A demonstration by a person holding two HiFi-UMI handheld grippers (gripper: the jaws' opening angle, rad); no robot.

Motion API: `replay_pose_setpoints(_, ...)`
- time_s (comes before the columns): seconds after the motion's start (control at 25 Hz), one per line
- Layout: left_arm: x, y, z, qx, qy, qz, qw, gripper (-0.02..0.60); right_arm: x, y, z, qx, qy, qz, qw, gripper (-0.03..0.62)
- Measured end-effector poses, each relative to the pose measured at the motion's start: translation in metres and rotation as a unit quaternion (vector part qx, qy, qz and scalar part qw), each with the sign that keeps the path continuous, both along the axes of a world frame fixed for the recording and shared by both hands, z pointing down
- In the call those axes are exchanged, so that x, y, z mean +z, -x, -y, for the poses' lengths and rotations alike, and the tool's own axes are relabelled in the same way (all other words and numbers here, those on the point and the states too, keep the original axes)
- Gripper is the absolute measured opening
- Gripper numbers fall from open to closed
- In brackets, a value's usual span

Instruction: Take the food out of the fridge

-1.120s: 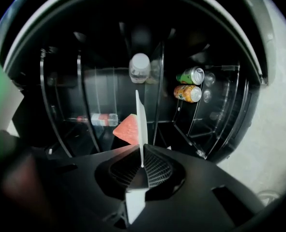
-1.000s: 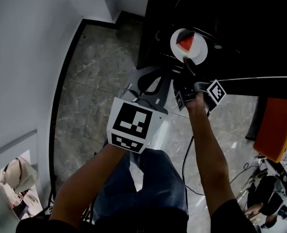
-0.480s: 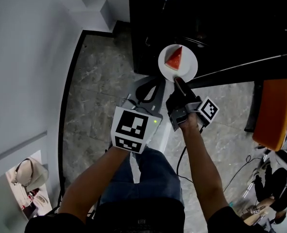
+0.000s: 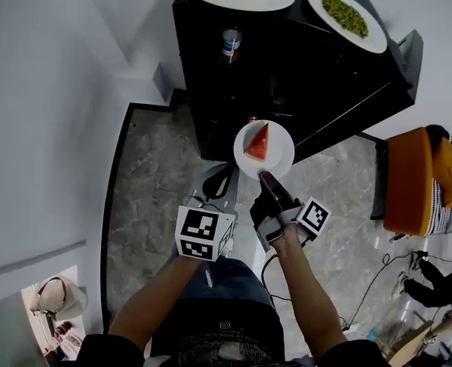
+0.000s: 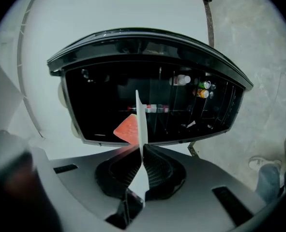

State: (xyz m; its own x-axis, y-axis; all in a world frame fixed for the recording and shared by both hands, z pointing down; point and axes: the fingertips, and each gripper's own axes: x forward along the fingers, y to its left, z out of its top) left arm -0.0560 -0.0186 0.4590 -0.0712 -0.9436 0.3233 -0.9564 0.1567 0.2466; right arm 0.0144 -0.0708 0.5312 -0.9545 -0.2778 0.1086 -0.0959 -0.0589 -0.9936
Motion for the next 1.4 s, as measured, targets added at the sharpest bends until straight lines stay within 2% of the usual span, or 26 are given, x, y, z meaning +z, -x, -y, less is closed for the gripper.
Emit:
replay_pose_setpoints(0.2,-0.039,-0.012,-0.003,-0.004,-0.015,0.014,0.9998,0.002,-0.054,-0.018,-0.013,0.002,-0.006,0.005,1.000,0.011)
replay_pose_setpoints(0.4,-0.070,-0.029,-0.016,0.005,-0.030,0.024,0.9993,0.002,-0.088,-0.036,-0.037,0.004,0.024,0.006,1.000,0.012)
replay_pose_setpoints(0.72,-0.096,-0.041,-0.017,0.010,-0.049,0.044,0.9978,0.002,-0.131,-0.050,-0.037,0.008,0.006,0.024,1.000,0.012)
replay_pose_setpoints(0.96,-0.098,-0.044,-0.013,0.014,-0.050,0.045,0.9976,0.002,-0.145,-0.055,-0.023,0.018,-0.010,0.030,0.999,0.012)
replay_pose_setpoints(1.4,-0.106,-0.045,-0.003,0.017,-0.060,0.047,0.9969,0.002,-0.145,-0.052,-0.023,0.016,-0.005,0.033,0.999,0.012)
